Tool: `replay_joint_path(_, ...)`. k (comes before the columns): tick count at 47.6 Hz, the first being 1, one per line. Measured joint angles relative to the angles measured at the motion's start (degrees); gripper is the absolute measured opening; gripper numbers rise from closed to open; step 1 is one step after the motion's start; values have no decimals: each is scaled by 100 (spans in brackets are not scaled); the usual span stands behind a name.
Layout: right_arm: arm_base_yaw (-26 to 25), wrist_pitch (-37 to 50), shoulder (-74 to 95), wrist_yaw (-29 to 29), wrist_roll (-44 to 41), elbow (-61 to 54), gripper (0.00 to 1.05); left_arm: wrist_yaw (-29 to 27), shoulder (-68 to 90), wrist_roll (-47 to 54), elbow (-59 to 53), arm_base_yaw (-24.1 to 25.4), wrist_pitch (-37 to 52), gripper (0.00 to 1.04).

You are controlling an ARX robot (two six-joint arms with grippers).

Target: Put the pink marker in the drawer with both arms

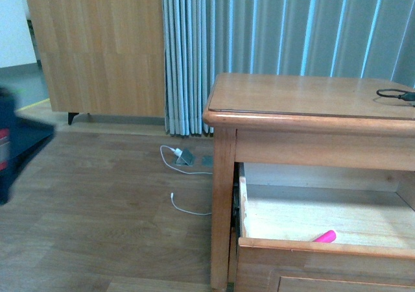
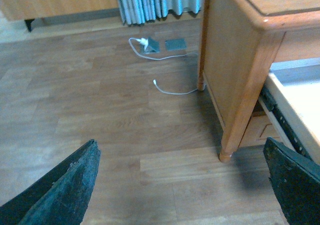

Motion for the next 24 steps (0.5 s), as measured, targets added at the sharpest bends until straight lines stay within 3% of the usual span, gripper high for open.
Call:
replay_joint_path(10,0,2,0,0,0,0,96,98,-2463,-586,-1161,975,-1381,99)
replay_joint_path(17,0,0,0,0,0,0,96,459,-3908,-1084,-1720,1961,-2074,99)
replay_joint_path(24,0,0,0,0,0,0,96,367,-4221,-1314,-1847,2151,-2122,99)
